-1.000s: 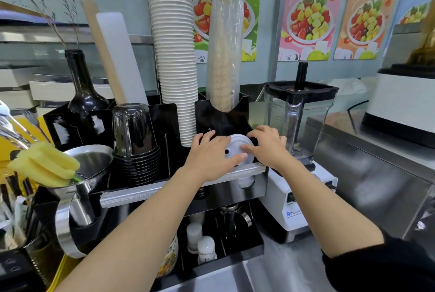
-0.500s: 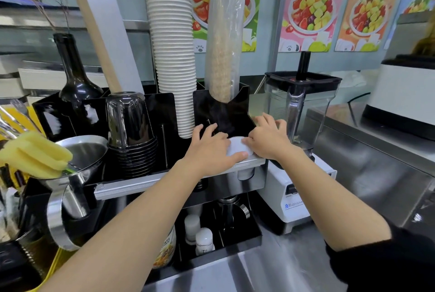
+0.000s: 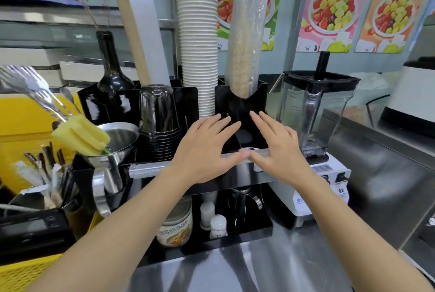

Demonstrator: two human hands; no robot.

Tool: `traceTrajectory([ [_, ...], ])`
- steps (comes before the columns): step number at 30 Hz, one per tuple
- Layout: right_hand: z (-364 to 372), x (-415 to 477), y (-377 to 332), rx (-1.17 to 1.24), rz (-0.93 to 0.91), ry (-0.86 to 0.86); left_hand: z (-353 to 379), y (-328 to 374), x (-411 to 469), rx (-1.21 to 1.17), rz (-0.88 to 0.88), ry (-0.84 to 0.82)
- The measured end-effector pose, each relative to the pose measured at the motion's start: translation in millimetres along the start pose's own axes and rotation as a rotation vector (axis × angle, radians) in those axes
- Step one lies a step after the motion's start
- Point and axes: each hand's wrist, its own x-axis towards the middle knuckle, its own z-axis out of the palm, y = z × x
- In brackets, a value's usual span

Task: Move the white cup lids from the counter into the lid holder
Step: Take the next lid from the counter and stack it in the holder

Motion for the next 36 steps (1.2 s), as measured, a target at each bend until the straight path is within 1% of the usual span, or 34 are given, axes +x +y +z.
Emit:
traceTrajectory([
  [2, 2, -11, -22, 0.059, -0.031, -0.033, -17, -5, -26, 0.001, -0.014, 0.026],
  [5, 8, -26, -64, 0.177, -0.093, -0.092, -43, -13, -74, -0.001, -0.082, 0.018],
  [10, 34, -52, -143, 0.329, -0.198, -0.257, -82, -35, -164, -0.005, -0.23, 0.008],
  [14, 69, -72, -205, 0.419, -0.279, -0.352, -106, -59, -242, 0.006, -0.384, -0.017],
  [17, 98, -90, -254, 0.416, -0.31, -0.462, -116, -79, -301, 0.011, -0.525, -0.043],
  [21, 143, -115, -301, 0.417, -0.297, -0.607, -110, -104, -371, -0.025, -0.686, -0.125],
  [23, 164, -129, -318, 0.395, -0.268, -0.689, -104, -115, -399, -0.024, -0.722, -0.182],
  [26, 189, -151, -335, 0.398, -0.205, -0.834, -93, -124, -433, -0.036, -0.745, -0.205],
  [29, 213, -178, -349, 0.378, -0.187, -0.958, -81, -133, -464, -0.075, -0.831, -0.268],
  [33, 236, -205, -373, 0.389, -0.131, -1.004, -68, -144, -496, -0.164, -0.984, -0.33],
  [36, 253, -218, -396, 0.404, -0.112, -0.984, -70, -145, -511, -0.325, -1.084, -0.34],
])
